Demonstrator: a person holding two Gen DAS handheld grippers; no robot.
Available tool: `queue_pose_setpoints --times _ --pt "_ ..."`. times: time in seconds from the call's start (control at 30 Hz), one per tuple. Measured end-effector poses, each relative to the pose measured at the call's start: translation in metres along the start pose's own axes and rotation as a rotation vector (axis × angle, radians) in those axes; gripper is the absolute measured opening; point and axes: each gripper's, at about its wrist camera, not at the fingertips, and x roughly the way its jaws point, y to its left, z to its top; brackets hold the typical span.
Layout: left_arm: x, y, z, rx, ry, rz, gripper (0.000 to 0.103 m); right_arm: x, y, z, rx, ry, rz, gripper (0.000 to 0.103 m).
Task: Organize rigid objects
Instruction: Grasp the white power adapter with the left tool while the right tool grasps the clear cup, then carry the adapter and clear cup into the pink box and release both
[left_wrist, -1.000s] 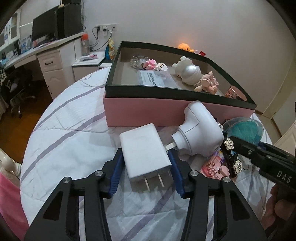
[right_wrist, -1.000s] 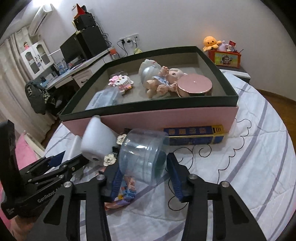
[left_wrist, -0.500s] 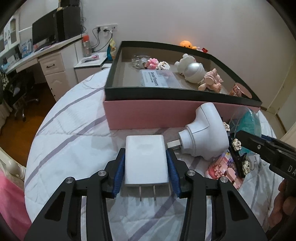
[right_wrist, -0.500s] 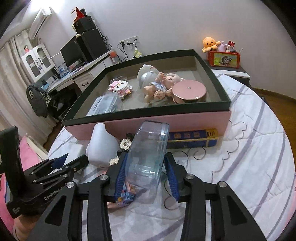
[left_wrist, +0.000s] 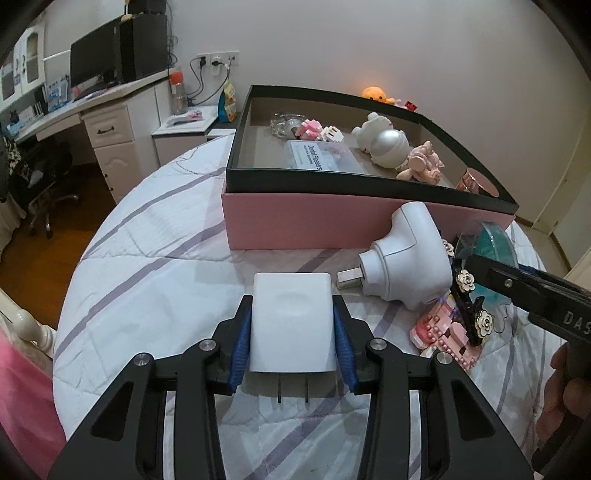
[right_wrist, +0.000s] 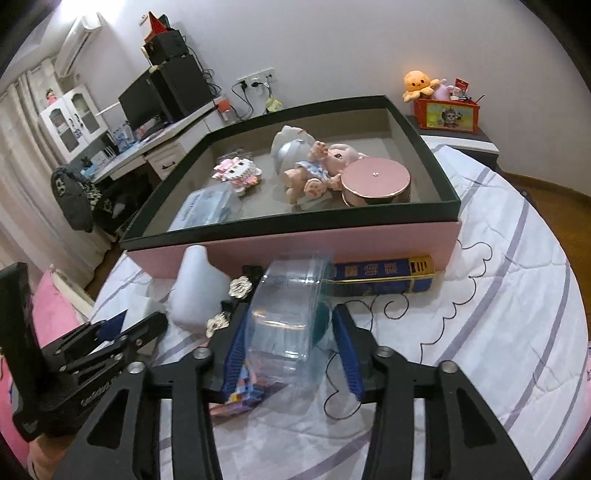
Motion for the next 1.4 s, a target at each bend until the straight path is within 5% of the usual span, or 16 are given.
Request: queue_pose_setpoints --times 0.53,0.97,1.4 --pt "-0.036 -0.011 0.014 0.016 -0.079 -0.041 0.041 -0.038 -0.002 0.002 -0.012 -0.069 0.045 0.044" --pt "-0.057 -0.016 0.077 0.046 -0.209 -0.054 0.041 -0.063 0.004 0.058 -0.058 -0.191 0.05 0.044" --pt "0.008 -0.036 0.153 0.072 -0.18 -0.076 0.041 -0.007 -0.017 0.132 -0.07 -0.177 -0.029 0.044"
